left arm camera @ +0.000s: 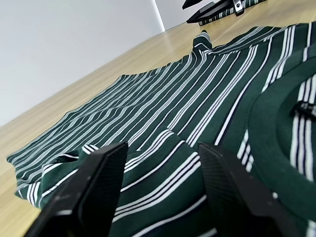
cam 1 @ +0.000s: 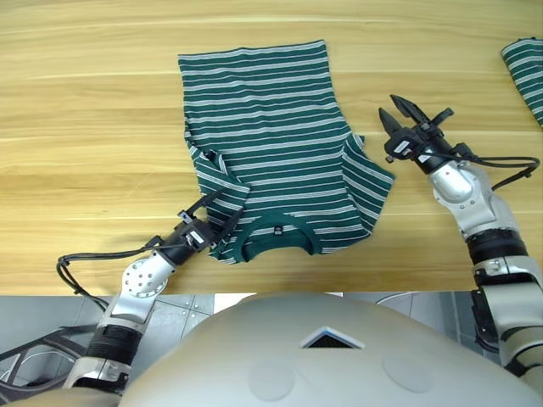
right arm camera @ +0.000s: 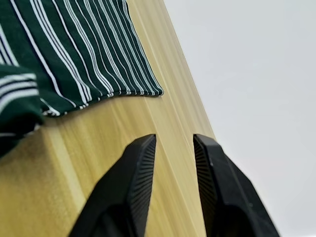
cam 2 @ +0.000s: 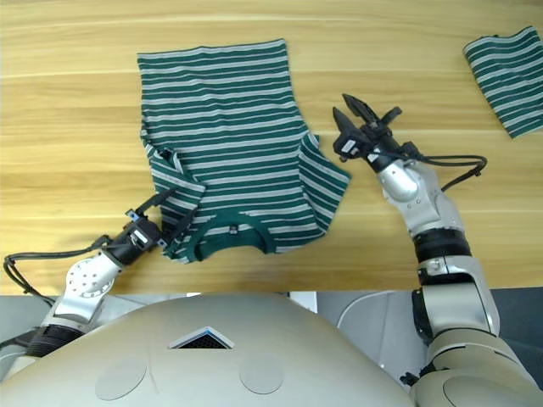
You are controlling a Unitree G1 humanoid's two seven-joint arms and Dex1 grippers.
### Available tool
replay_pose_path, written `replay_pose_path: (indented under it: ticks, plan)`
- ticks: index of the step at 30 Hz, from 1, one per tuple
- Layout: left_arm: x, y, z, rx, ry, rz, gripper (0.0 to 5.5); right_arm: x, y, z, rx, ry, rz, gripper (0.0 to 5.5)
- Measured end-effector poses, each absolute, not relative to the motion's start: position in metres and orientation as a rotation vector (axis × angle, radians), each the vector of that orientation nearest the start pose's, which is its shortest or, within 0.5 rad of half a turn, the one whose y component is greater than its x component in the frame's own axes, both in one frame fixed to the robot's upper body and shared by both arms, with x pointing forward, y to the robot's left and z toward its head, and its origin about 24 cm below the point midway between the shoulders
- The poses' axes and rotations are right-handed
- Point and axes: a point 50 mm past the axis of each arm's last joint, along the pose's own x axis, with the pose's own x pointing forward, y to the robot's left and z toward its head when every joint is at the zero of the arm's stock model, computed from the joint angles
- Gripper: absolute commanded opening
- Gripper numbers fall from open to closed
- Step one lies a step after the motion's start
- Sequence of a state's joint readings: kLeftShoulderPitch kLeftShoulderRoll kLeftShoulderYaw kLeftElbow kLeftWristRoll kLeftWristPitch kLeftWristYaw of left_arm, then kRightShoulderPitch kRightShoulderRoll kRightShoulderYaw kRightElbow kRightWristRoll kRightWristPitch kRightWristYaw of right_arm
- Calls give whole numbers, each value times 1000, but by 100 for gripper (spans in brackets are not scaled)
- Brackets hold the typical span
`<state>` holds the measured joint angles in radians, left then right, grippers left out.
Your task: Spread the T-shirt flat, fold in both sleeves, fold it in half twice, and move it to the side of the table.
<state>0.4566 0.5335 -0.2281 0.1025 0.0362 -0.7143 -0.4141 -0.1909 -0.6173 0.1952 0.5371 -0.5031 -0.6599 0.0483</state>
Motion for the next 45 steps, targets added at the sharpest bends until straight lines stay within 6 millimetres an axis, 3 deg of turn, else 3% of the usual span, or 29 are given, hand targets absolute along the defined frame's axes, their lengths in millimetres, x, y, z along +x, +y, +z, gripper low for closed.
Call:
replay_pose_path:
  ticks: [6, 11, 16, 20, 23, 26, 28, 31, 35, 39, 45]
  plan:
    - [114, 187, -16, 367, 39, -760, 264, 268, -223, 38, -1079, -201, 532, 137]
    - [113, 227, -11, 460, 93, -673, 264, 268, -226, 40, -1100, -196, 545, 137]
    - [110, 241, -2, 513, 98, -651, 264, 261, -224, 56, -1123, -275, 534, 137]
    - [115, 248, 11, 565, 64, -640, 264, 228, -233, 74, -1196, -322, 526, 137]
    - [120, 235, 30, 560, -60, -679, 264, 189, -237, 80, -1225, -253, 653, 137]
    - [129, 221, 59, 526, -254, -687, 264, 145, -255, 53, -1267, 29, 825, 137]
    - [140, 217, 75, 526, -362, -667, 264, 131, -270, 33, -1320, 185, 864, 137]
    - [153, 212, 90, 531, -469, -652, 264, 137, -265, 28, -1365, 170, 869, 137]
    - [166, 214, 90, 560, -477, -600, 264, 146, -257, 22, -1406, 135, 847, 137]
    - [177, 212, 86, 617, -483, -533, 264, 171, -246, 16, -1480, 80, 813, 137]
    - [182, 208, 84, 635, -470, -516, 264, 168, -239, 17, -1481, 58, 846, 137]
